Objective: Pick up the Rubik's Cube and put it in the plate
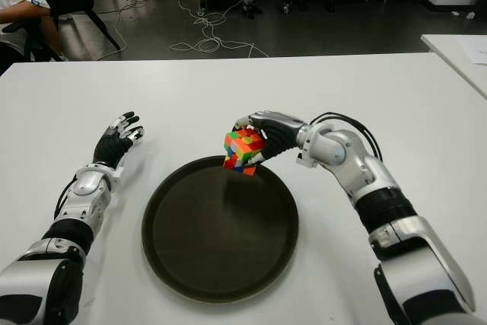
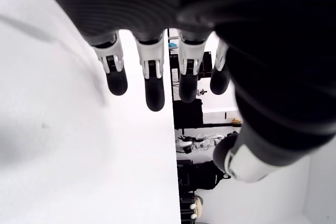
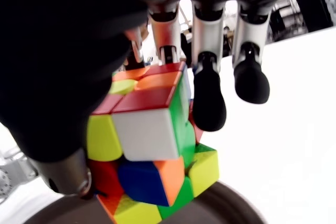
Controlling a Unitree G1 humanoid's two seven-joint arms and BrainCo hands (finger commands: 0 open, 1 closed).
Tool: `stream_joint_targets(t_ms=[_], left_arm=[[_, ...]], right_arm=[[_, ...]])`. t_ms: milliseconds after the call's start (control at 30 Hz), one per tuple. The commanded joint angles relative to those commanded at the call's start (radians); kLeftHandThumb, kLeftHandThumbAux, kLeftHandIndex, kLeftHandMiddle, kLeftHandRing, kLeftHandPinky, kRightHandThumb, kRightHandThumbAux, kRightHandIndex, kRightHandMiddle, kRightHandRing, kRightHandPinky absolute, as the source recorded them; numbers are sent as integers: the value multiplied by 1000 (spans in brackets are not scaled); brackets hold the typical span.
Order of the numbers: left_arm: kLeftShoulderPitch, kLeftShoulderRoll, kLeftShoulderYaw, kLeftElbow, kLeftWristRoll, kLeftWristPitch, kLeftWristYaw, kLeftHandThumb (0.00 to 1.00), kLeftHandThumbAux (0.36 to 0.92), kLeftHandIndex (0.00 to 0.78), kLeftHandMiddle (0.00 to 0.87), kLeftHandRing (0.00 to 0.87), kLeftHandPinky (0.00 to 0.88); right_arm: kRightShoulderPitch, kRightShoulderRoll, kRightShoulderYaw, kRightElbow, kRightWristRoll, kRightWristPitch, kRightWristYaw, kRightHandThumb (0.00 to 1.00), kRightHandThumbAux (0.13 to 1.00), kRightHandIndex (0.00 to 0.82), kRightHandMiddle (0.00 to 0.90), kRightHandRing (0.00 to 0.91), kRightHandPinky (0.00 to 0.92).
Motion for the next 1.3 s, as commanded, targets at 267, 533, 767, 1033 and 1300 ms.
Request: stream_joint_targets(t_ms=[267,533,767,1033,1300], left_arm=[[0,-3,-2,-7,0,4,6,190,691,56,118,107,67],[-5,4,-4,1,0,14,-5,191,692,54,118,106,72],[0,5,-4,-1,-1,9,-16,182,695,52,112,99,62],[7,7,-4,-4,0,1,-23,187,702,53,112,95,59],[9,5,1,-13,-7,14,-30,200,702,52,117,104,68]], right_arm=[[107,-21,-10,-239,-78,65,-45,699,729,430,678,682,640],[144,-3,9,-282,-157,81,-135,696,729,429,643,637,585],[155,23,44,-278,-239,100,-228,693,731,428,586,583,526],[165,20,69,-275,-291,70,-309,691,732,425,557,558,518],[157,30,101,-236,-309,36,-347,690,733,424,569,568,532]])
